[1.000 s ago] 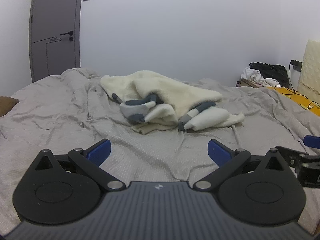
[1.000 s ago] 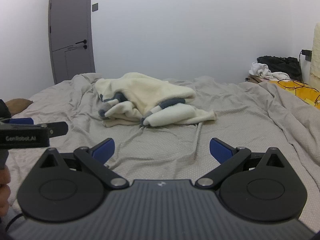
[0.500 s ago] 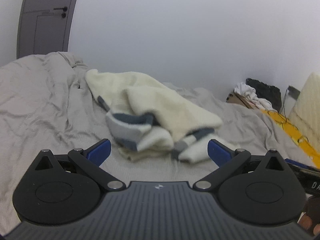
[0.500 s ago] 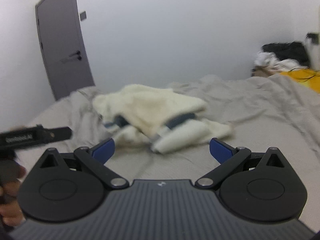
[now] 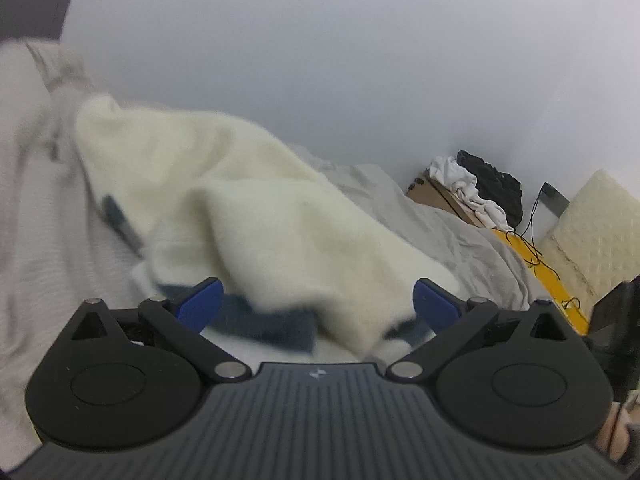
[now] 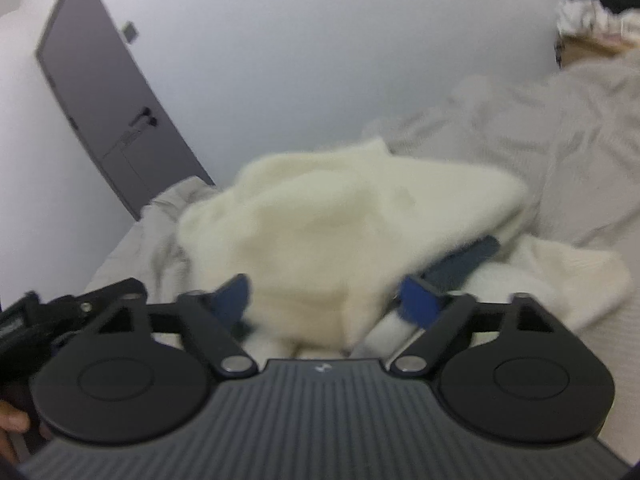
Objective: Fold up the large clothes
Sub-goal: 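Reach both grippers into the cream sweater and close each on its shoulder edge, then lift the sweater with both grippers and shake it out above the bed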
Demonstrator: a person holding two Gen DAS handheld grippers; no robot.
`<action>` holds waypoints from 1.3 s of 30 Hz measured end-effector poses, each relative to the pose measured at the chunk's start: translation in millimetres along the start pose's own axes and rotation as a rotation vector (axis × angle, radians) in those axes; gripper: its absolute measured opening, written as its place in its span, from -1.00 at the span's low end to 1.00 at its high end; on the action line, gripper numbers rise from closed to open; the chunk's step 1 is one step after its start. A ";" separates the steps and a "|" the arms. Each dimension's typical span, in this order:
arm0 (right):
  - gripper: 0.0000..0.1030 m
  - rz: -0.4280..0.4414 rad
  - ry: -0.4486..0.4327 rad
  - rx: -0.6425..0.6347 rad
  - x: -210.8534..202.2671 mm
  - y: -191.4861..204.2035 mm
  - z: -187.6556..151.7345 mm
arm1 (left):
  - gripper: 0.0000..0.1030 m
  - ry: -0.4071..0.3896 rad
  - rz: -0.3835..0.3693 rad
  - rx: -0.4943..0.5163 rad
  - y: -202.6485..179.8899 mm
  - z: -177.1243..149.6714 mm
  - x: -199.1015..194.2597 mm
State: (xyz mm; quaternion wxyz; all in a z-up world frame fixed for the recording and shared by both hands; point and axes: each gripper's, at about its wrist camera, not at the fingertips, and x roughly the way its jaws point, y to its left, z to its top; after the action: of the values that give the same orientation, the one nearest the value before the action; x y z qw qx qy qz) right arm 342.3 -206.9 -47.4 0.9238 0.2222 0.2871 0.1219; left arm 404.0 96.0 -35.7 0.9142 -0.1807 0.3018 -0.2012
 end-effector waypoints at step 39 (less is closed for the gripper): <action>-0.71 0.345 -0.151 0.011 -160.0 -9.5 27.3 | -0.72 -0.225 -0.088 -0.238 -79.7 -48.8 -202.8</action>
State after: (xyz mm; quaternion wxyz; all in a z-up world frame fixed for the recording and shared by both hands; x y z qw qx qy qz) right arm 230.3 -280.9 44.4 0.9069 0.2817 0.1751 0.2599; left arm 203.5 114.4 60.7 0.9047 -0.3220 0.2111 -0.1824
